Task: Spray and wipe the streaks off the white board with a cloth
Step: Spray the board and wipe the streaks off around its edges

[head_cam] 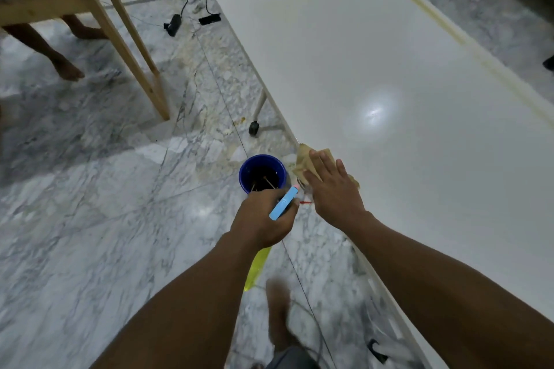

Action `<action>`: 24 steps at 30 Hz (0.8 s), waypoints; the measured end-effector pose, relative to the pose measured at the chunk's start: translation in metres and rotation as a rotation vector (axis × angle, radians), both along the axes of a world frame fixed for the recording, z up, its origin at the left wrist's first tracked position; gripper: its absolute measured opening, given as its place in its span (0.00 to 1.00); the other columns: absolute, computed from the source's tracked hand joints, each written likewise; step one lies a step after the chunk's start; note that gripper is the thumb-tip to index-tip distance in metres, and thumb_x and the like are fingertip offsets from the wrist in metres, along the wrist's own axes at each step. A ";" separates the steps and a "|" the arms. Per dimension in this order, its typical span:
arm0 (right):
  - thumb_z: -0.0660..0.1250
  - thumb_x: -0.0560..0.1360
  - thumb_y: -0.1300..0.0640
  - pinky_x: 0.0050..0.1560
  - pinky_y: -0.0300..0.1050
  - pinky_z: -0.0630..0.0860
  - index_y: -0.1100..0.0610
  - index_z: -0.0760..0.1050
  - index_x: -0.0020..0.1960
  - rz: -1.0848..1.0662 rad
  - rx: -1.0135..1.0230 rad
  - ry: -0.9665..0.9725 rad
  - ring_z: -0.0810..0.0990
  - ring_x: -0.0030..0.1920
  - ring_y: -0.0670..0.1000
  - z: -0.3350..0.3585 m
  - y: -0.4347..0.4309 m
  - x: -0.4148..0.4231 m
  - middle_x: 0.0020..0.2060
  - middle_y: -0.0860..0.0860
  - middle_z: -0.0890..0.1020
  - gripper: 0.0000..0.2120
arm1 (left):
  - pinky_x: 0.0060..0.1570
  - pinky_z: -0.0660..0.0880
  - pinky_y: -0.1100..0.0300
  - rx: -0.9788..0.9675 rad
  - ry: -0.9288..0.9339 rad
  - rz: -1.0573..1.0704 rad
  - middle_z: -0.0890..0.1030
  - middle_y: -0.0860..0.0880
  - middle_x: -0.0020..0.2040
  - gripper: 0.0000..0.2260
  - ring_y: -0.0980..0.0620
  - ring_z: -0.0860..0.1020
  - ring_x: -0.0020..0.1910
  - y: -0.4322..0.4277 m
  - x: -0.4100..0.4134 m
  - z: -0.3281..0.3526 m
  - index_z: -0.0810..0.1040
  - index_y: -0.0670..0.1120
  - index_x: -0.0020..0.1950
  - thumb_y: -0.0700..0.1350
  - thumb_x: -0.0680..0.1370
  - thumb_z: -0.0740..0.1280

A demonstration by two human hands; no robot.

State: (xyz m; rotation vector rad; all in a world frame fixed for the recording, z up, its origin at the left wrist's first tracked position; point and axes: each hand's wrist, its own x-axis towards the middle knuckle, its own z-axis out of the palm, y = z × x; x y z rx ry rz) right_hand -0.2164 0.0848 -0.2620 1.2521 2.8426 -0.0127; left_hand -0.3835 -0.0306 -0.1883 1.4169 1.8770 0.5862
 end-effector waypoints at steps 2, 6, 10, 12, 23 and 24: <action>0.66 0.73 0.64 0.76 0.59 0.49 0.55 0.67 0.74 -0.029 0.016 0.030 0.49 0.79 0.60 0.002 -0.033 0.027 0.79 0.57 0.55 0.30 | 0.30 0.66 0.59 0.006 -0.005 -0.043 0.77 0.49 0.31 0.15 0.48 0.75 0.30 -0.025 0.018 -0.002 0.75 0.51 0.37 0.54 0.83 0.66; 0.66 0.74 0.65 0.76 0.61 0.52 0.54 0.68 0.74 -0.062 0.033 0.024 0.49 0.79 0.59 0.000 -0.095 0.083 0.79 0.56 0.56 0.29 | 0.29 0.63 0.59 -0.010 -0.035 -0.063 0.72 0.51 0.28 0.19 0.49 0.70 0.27 -0.086 0.056 -0.012 0.70 0.51 0.33 0.55 0.82 0.66; 0.65 0.73 0.65 0.76 0.62 0.55 0.54 0.67 0.75 -0.082 0.033 0.006 0.50 0.79 0.58 -0.001 -0.160 0.143 0.79 0.56 0.55 0.30 | 0.29 0.65 0.56 -0.051 -0.083 -0.117 0.72 0.51 0.27 0.20 0.49 0.70 0.26 -0.142 0.101 -0.020 0.69 0.50 0.32 0.56 0.82 0.66; 0.65 0.72 0.66 0.75 0.63 0.57 0.54 0.68 0.74 -0.103 0.038 0.012 0.51 0.79 0.59 0.000 -0.192 0.171 0.79 0.56 0.56 0.31 | 0.30 0.66 0.57 -0.057 -0.082 -0.162 0.72 0.51 0.27 0.20 0.49 0.70 0.26 -0.162 0.124 -0.019 0.69 0.50 0.33 0.56 0.82 0.66; 0.55 0.70 0.69 0.75 0.61 0.55 0.53 0.64 0.76 -0.126 0.140 -0.003 0.52 0.79 0.58 -0.008 -0.313 0.282 0.79 0.55 0.56 0.35 | 0.30 0.65 0.60 0.010 -0.005 -0.235 0.73 0.51 0.28 0.19 0.50 0.71 0.27 -0.229 0.239 -0.008 0.69 0.52 0.32 0.55 0.82 0.67; 0.54 0.71 0.68 0.75 0.60 0.54 0.53 0.64 0.77 -0.122 0.147 -0.005 0.52 0.79 0.59 -0.007 -0.327 0.297 0.79 0.55 0.56 0.35 | 0.30 0.65 0.60 0.018 0.012 -0.243 0.73 0.51 0.28 0.19 0.50 0.71 0.27 -0.240 0.255 -0.008 0.69 0.52 0.32 0.54 0.82 0.67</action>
